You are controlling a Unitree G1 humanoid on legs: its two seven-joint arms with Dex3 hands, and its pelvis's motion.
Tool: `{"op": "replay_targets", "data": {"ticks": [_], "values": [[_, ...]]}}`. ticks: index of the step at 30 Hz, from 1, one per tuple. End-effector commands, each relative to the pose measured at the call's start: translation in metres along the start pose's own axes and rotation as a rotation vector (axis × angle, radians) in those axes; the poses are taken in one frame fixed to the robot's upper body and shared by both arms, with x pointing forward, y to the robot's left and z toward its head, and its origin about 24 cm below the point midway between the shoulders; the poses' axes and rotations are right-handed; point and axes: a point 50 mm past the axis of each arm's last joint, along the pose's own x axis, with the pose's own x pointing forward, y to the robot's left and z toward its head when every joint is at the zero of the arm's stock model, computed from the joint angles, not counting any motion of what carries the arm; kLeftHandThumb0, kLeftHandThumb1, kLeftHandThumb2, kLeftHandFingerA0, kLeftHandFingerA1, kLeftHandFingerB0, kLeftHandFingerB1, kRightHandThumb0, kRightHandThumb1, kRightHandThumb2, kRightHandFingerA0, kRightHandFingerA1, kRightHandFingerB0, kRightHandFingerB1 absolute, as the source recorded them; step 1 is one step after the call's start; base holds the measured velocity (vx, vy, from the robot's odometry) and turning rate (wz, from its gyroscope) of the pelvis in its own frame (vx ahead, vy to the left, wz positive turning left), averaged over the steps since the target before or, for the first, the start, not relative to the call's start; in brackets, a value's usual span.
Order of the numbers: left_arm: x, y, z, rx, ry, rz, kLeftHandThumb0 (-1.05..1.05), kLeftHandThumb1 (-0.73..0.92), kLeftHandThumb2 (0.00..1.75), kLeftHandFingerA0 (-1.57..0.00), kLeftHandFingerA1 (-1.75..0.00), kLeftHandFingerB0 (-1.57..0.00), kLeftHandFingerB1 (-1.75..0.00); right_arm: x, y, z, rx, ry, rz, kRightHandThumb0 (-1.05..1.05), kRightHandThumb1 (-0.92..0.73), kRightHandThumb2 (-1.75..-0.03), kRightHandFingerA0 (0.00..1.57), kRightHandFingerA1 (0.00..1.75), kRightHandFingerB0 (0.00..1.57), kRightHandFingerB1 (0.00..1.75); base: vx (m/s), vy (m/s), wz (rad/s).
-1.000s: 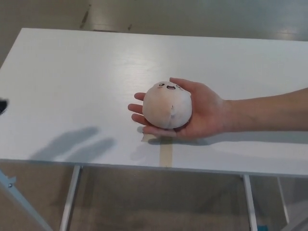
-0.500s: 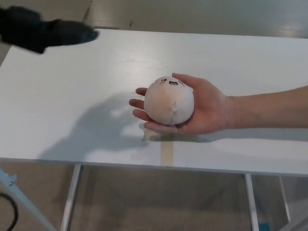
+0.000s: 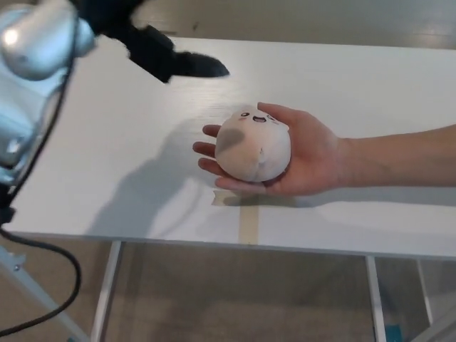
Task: Use the left hand to take the pink dumpling toy on a person's hand and put it on the desk.
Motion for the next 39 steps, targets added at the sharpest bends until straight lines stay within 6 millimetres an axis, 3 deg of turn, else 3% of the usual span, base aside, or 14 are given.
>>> {"op": "replay_targets", "data": {"ticks": [1,7,9,18,21,23,24,30,31,33,34,37,38,39], "values": [[0.024,-0.034,-0.022,0.177,0.226,-0.187,-0.63,0.4,0.71,-0.27,-0.42,-0.16,-0.36,0.001,-0.005,-0.001,0.021,0.011,0.006,-0.15,-0.62,-0.58,0.82,0.52,0.51,0.41,0.0,0.0,0.0],[0.032,-0.057,-0.028,0.23,0.277,-0.259,-0.28,0.21,0.83,-0.1,-0.52,-0.1,-0.5,0.001,-0.004,0.002,0.027,0.008,0.012,-0.15,-0.62,-0.58,0.81,0.52,0.5,0.41,0.0,0.0,0.0],[0.034,-0.062,-0.028,0.231,0.283,-0.272,-0.58,0.46,0.55,-0.28,-0.33,-0.23,-0.29,0.001,-0.004,0.004,0.029,0.004,0.013,-0.15,-0.62,-0.58,0.81,0.52,0.49,0.4,0.0,0.0,0.0],[0.039,-0.096,-0.025,0.245,0.289,-0.367,-0.28,0.21,0.83,-0.09,-0.51,-0.09,-0.5,0.002,-0.005,0.006,0.025,0.0,0.018,-0.15,-0.62,-0.58,0.8,0.51,0.48,0.4,0.0,0.0,0.0],[0.039,-0.106,-0.025,0.254,0.3,-0.407,-0.63,0.4,0.69,-0.21,-0.4,-0.16,-0.36,0.002,-0.004,0.006,0.015,-0.001,0.02,-0.15,-0.62,-0.58,0.8,0.51,0.49,0.4,0.0,0.0,0.0],[0.039,-0.11,-0.025,0.256,0.297,-0.422,-0.29,0.2,0.83,-0.08,-0.51,-0.08,-0.5,0.002,-0.004,0.007,0.012,-0.002,0.023,-0.15,-0.62,-0.58,0.8,0.51,0.51,0.41,0.0,0.0,0.0],[0.039,-0.113,-0.025,0.255,0.296,-0.431,-0.64,0.4,0.7,-0.2,-0.4,-0.16,-0.36,0.002,-0.004,0.007,0.011,-0.002,0.025,-0.15,-0.62,-0.58,0.8,0.51,0.5,0.41,0.0,0.0,0.0],[0.037,-0.13,-0.026,0.236,0.294,-0.458,-0.64,0.4,0.7,-0.2,-0.4,-0.15,-0.36,0.002,-0.004,0.009,0.019,-0.006,0.024,-0.15,-0.62,-0.58,0.79,0.51,0.49,0.4,0.0,0.0,0.0],[0.037,-0.131,-0.026,0.237,0.294,-0.46,-0.3,0.2,0.83,-0.08,-0.51,-0.08,-0.5,0.002,-0.004,0.009,0.019,-0.006,0.024,-0.15,-0.62,-0.58,0.79,0.51,0.49,0.4,0.0,0.0,0.0],[0.035,-0.133,-0.028,0.244,0.289,-0.464,-0.62,0.41,0.7,-0.21,-0.4,-0.15,-0.36,0.002,-0.004,0.011,0.02,-0.008,0.025,-0.15,-0.62,-0.58,0.79,0.51,0.48,0.4,0.0,0.0,0.0],[0.034,-0.135,-0.029,0.232,0.287,-0.459,-0.42,0.6,0.58,-0.66,-0.6,-0.35,-0.32,0.002,-0.004,0.011,0.023,-0.009,0.025,-0.15,-0.62,-0.58,0.79,0.51,0.48,0.4,0.0,0.0,0.0],[0.034,-0.138,-0.031,0.207,0.286,-0.445,-0.34,0.69,0.61,-0.81,-0.9,-0.57,-0.38,0.002,-0.004,0.012,0.024,-0.012,0.024,-0.15,-0.62,-0.58,0.79,0.51,0.48,0.4,0.0,0.0,0.0],[0.034,-0.136,-0.031,0.221,0.293,-0.434,-0.22,0.77,0.64,-0.7,-1.57,-0.73,-0.47,0.002,-0.004,0.012,0.025,-0.013,0.022,-0.15,-0.62,-0.58,0.79,0.51,0.49,0.4,0.0,0.0,0.0],[0.034,-0.135,-0.031,0.233,0.298,-0.421,-0.18,0.82,0.61,-0.66,-1.64,-0.72,-0.46,0.003,-0.005,0.013,0.029,-0.013,0.019,-0.15,-0.62,-0.58,0.79,0.51,0.49,0.4,0.0,0.0,0.0]]}}
